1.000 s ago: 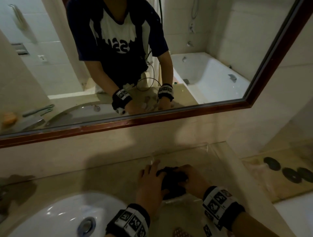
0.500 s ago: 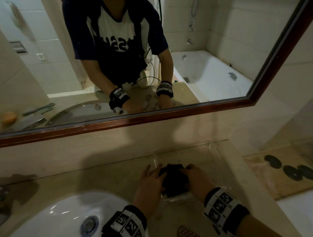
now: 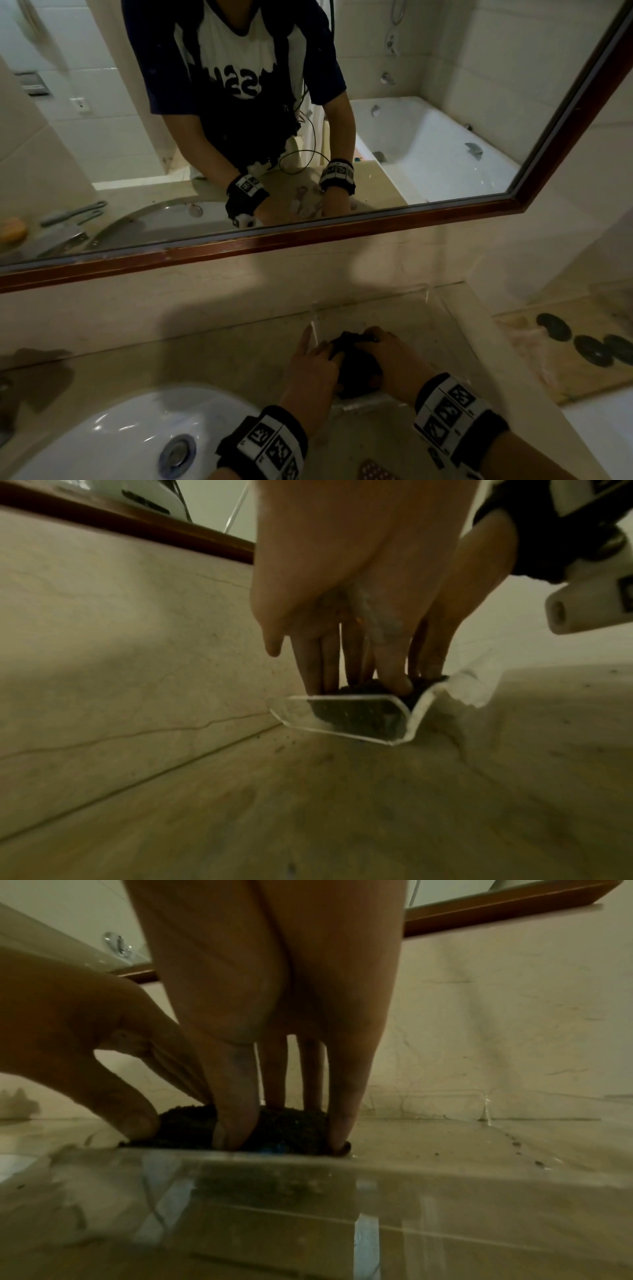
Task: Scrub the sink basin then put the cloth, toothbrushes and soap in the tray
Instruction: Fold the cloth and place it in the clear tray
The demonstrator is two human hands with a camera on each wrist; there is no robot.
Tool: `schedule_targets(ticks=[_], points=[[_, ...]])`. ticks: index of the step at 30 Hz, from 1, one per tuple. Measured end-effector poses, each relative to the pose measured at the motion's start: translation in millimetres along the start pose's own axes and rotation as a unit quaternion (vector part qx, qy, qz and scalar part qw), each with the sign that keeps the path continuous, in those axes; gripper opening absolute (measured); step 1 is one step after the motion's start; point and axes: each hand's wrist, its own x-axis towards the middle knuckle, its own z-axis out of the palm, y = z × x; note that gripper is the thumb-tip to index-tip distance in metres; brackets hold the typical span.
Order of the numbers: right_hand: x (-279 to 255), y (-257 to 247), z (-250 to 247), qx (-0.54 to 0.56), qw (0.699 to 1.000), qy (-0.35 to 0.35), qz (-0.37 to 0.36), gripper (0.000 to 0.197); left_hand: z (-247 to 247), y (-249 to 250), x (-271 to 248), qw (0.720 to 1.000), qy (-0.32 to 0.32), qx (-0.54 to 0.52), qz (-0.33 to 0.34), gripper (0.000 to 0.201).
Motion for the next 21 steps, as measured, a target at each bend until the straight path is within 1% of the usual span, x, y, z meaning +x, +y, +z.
schedule_targets(ticks=[4,7,8,9,10,11,14,15,16,18,20,21], points=[[4,-7,4,-0.033,0.999,0.013,0.025,0.050,9,2,10,1.000,0.024,0.013,0.008,0.055],[-8,-11,3,-0.032,0.999,0.013,0.029,0.053,3,-2,1,0.999,-0.019,0.045,0.022,0.059],[-17,-12,3,-0.026,0.999,0.015,0.033,0.056,2,-5,-5,0.999,-0.008,0.036,0.024,0.059],[-28,-12,2,-0.021,0.999,0.027,0.037,0.059,0,-9,-15,0.999,0.027,0.034,0.025,0.058],[-41,-11,1,-0.016,0.998,0.044,0.045,0.061,-2,-11,-27,0.998,0.057,0.033,0.014,0.056],[-55,-9,2,-0.012,0.996,0.067,0.056,0.062,-3,-14,-40,0.997,0.067,0.029,0.003,0.052],[-103,-3,11,0.007,0.988,0.120,0.102,0.056,5,-19,-74,0.987,0.158,0.036,0.009,0.032],[-121,-3,16,0.013,0.985,0.124,0.120,0.055,6,-19,-87,0.983,0.181,0.023,0.008,0.029],[-139,-4,21,0.022,0.983,0.126,0.134,0.053,8,-17,-99,0.982,0.189,0.009,0.003,0.030],[-172,-5,34,0.044,0.978,0.125,0.160,0.050,11,-11,-122,0.982,0.188,-0.025,-0.017,0.037],[-203,-8,45,0.069,0.974,0.120,0.180,0.044,9,-1,-147,0.979,0.175,-0.095,-0.034,0.035],[-216,-9,51,0.077,0.971,0.117,0.193,0.043,12,4,-155,0.984,0.136,-0.107,-0.041,0.035]])
